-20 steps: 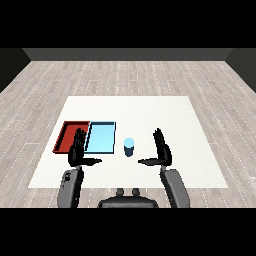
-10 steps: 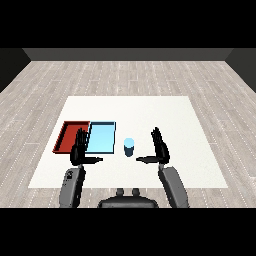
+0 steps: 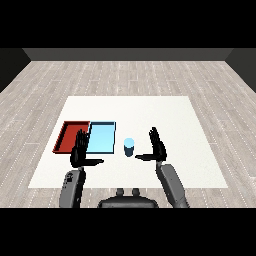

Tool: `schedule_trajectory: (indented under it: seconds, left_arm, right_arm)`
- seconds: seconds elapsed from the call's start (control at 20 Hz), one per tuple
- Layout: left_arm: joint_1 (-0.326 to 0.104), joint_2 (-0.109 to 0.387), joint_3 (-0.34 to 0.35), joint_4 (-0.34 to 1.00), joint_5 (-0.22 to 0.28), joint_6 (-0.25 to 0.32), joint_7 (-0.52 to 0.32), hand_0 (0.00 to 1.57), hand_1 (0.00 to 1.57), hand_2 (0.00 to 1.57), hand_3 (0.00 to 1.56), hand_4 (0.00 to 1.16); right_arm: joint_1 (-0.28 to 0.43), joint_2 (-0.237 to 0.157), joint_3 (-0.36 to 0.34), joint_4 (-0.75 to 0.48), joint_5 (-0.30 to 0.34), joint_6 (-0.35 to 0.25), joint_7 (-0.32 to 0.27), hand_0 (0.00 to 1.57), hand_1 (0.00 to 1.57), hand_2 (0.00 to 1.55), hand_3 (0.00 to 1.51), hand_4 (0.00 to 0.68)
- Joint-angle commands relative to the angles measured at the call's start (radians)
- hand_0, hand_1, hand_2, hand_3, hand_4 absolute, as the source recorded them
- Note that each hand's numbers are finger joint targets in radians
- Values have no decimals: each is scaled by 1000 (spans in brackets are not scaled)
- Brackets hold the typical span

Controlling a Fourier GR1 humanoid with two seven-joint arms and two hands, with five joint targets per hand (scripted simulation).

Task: Pick the blue can and put it in the blue box

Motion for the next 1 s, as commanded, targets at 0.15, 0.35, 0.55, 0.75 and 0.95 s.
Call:
schedule_trajectory:
  seconds: [0.15,0.35,0.55,0.75,0.95]
  left_arm:
    - [-58,41,67,41,38,-12,-4,0,0,0,0,0]
    - [-50,8,22,38,19,-4,-26,0,0,0,0,0]
    - [17,4,-2,-92,43,4,77,0,0,0,0,0]
    - [-26,14,28,2,29,1,-7,0,0,0,0,0]
    - [31,36,34,-92,44,-4,53,0,0,0,0,0]
  right_arm:
    - [-85,0,40,139,-93,-63,-35,0,0,0,0,0]
    - [-38,0,89,166,-115,-89,-93,0,0,0,0,0]
    - [-95,0,67,192,-113,-78,-45,0,0,0,0,0]
    - [-119,0,118,354,-208,-87,-192,0,0,0,0,0]
    - [-133,0,121,322,-193,-94,-160,0,0,0,0,0]
